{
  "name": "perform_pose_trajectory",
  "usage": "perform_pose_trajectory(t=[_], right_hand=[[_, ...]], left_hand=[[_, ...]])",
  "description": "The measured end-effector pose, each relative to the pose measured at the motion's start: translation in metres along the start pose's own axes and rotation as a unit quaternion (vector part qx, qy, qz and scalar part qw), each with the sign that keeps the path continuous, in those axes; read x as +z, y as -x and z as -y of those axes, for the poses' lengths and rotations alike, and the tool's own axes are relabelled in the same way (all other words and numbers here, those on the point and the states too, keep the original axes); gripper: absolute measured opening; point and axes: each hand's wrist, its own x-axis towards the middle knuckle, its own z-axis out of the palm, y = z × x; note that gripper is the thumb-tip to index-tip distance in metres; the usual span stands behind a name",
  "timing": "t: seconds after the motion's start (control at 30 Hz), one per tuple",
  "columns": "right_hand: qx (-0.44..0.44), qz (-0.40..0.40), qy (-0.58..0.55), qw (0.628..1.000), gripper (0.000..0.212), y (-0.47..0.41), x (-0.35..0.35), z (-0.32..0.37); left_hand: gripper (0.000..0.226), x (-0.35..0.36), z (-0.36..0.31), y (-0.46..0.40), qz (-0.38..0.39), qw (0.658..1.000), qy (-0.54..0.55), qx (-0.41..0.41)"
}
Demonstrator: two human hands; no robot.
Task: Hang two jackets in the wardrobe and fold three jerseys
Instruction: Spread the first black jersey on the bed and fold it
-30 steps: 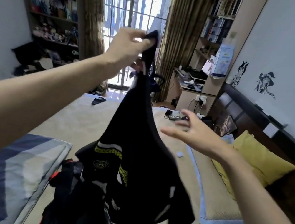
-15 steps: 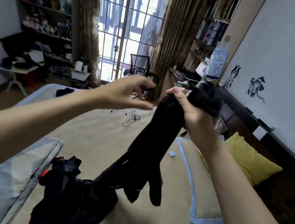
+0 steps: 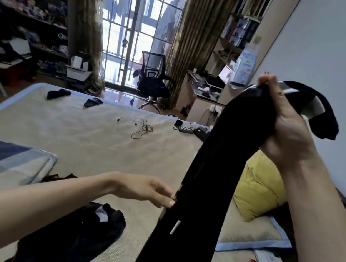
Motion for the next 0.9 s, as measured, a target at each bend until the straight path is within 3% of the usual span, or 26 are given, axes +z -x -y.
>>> perform_pose_trajectory(t=[0.1, 0.2, 0.27, 0.37, 0.43, 0.47, 0.53, 0.57, 0.63, 0.7, 0.8, 0.9], right_hand=[[0.01, -0.06, 0.069, 0.996, 0.017, 0.008, -0.041, 0.005], [0.02, -0.119, 0.207, 0.971, 0.023, 0.023, -0.091, 0.009], [0.085, -0.118, 0.319, 0.937, 0.027, 0.042, -0.121, 0.011], [0.274, -0.042, 0.427, 0.861, 0.03, 0.065, -0.152, 0.01], [0.294, 0.002, 0.533, 0.794, 0.049, 0.067, -0.156, 0.003], [0.261, 0.001, 0.569, 0.78, 0.066, 0.063, -0.151, -0.003], [0.183, -0.018, 0.531, 0.827, 0.101, 0.052, -0.12, -0.017], [0.158, -0.009, 0.479, 0.863, 0.107, 0.047, -0.096, -0.025], [0.129, 0.061, 0.392, 0.909, 0.089, 0.041, -0.045, -0.045], [0.096, 0.134, 0.367, 0.916, 0.059, 0.034, -0.008, -0.069], [0.037, 0.107, 0.297, 0.948, 0.032, 0.022, 0.013, -0.096], [0.012, 0.07, 0.276, 0.959, 0.035, 0.015, 0.011, -0.109]], left_hand=[[0.02, -0.01, -0.003, 0.012, -0.013, 1.0, -0.018, -0.001], [0.027, -0.037, -0.019, 0.027, -0.104, 0.994, -0.045, 0.003], [0.034, -0.054, -0.036, 0.037, -0.157, 0.984, -0.084, 0.011], [0.032, -0.062, -0.077, 0.044, -0.194, 0.967, -0.159, 0.044], [0.035, -0.064, -0.106, 0.039, -0.202, 0.953, -0.214, 0.075], [0.039, -0.064, -0.12, 0.034, -0.199, 0.945, -0.24, 0.095], [0.041, -0.061, -0.146, 0.023, -0.187, 0.932, -0.281, 0.129], [0.04, -0.061, -0.156, 0.017, -0.182, 0.927, -0.297, 0.137], [0.033, -0.059, -0.175, 0.007, -0.172, 0.919, -0.322, 0.147], [0.03, -0.056, -0.19, 0.003, -0.164, 0.914, -0.336, 0.155], [0.031, -0.06, -0.186, 0.012, -0.195, 0.911, -0.334, 0.147], [0.03, -0.07, -0.155, 0.036, -0.243, 0.921, -0.282, 0.111]])
